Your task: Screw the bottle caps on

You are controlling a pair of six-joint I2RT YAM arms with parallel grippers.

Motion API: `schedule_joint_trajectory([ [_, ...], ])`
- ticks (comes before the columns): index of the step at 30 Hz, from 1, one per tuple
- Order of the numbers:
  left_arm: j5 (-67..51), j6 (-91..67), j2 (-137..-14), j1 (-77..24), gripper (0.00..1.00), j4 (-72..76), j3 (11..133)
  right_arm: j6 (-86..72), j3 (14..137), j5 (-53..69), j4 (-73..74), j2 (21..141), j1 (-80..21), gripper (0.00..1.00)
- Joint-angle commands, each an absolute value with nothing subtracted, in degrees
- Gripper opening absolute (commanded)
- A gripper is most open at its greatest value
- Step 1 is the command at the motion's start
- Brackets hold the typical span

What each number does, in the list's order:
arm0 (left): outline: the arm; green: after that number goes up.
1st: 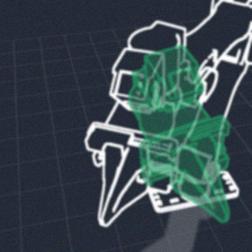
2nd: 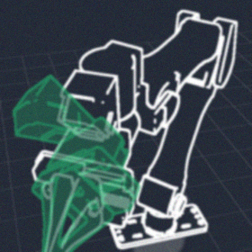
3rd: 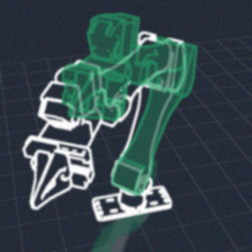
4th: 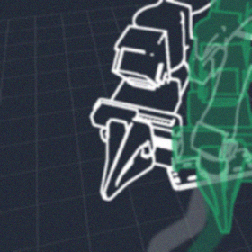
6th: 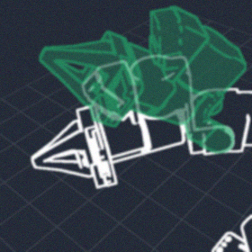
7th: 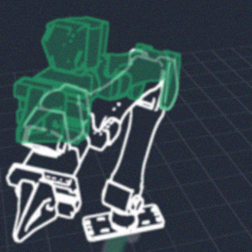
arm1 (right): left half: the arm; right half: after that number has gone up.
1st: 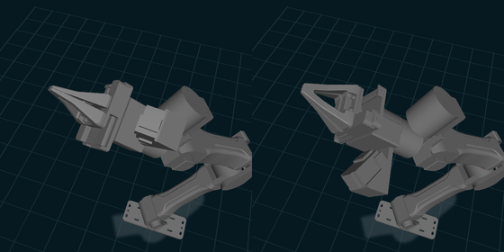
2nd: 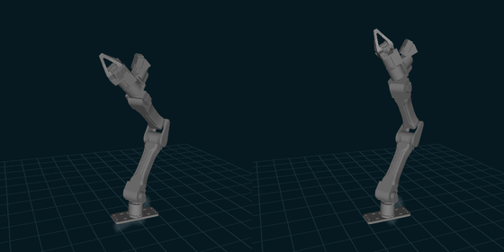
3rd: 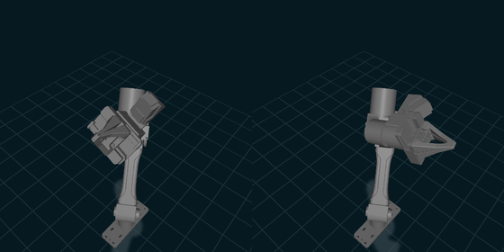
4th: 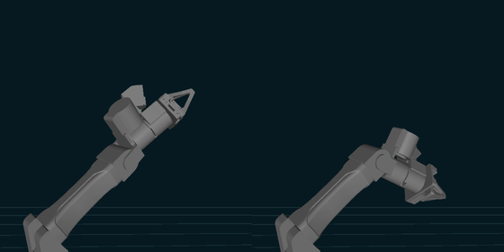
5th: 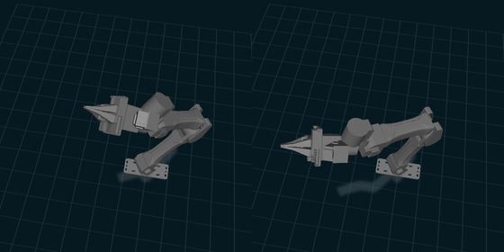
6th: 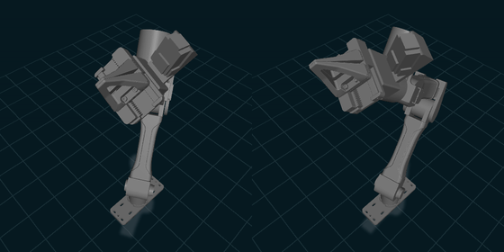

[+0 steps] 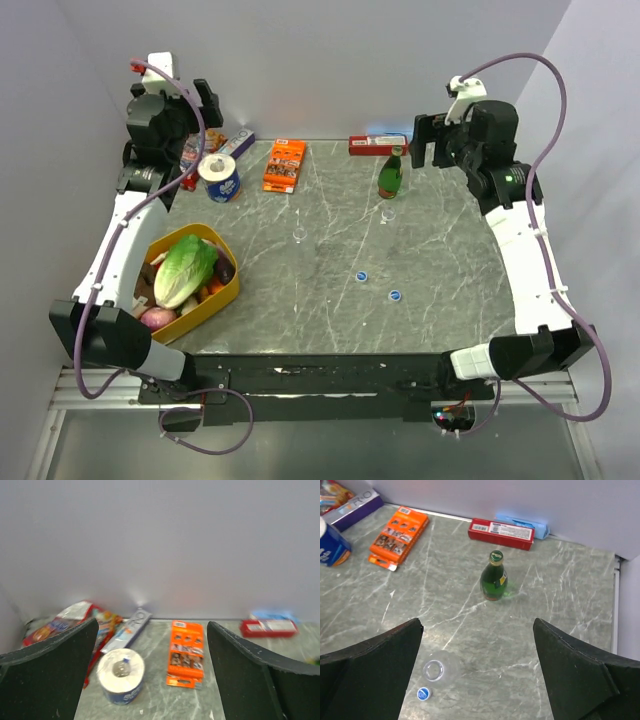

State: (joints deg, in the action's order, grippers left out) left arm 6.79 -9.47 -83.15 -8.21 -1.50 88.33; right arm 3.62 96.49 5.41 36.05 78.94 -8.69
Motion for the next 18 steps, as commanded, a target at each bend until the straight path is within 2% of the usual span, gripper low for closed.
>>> schedule_joint_trajectory([
  [1, -11.04, -5.36, -82.44, -8.44, 0.96, -8.33, 90.62, 6.84, 97.47, 12.63, 36.56, 78.05, -9.32, 0.99],
  [3, -14.23, -5.79, -80.09, -8.61, 0.96, -8.96, 87.30, 13.59, 97.21, 18.34, 36.91, 77.70, -9.23, 0.99],
  [4, -16.24, -6.41, -79.11, -8.61, 0.96, -8.88, 85.71, 17.19, 97.29, 27.24, 39.18, 77.61, -9.40, 0.99],
  [6, -17.57, -7.29, -76.13, -8.61, 0.96, -8.88, 81.41, 25.56, 96.16, 32.85, 39.81, 76.99, -10.36, 0.99],
  [11, -20.91, -7.13, -70.33, -8.70, 0.96, -10.89, 73.59, 29.09, 98.52, 31.29, 41.57, 82.24, -19.94, 0.98],
  [18, -19.25, -2.73, -62.50, -9.23, 0.96, -14.67, 65.75, 25.84, 104.15, 33.93, 40.87, 92.63, -27.76, 0.89],
])
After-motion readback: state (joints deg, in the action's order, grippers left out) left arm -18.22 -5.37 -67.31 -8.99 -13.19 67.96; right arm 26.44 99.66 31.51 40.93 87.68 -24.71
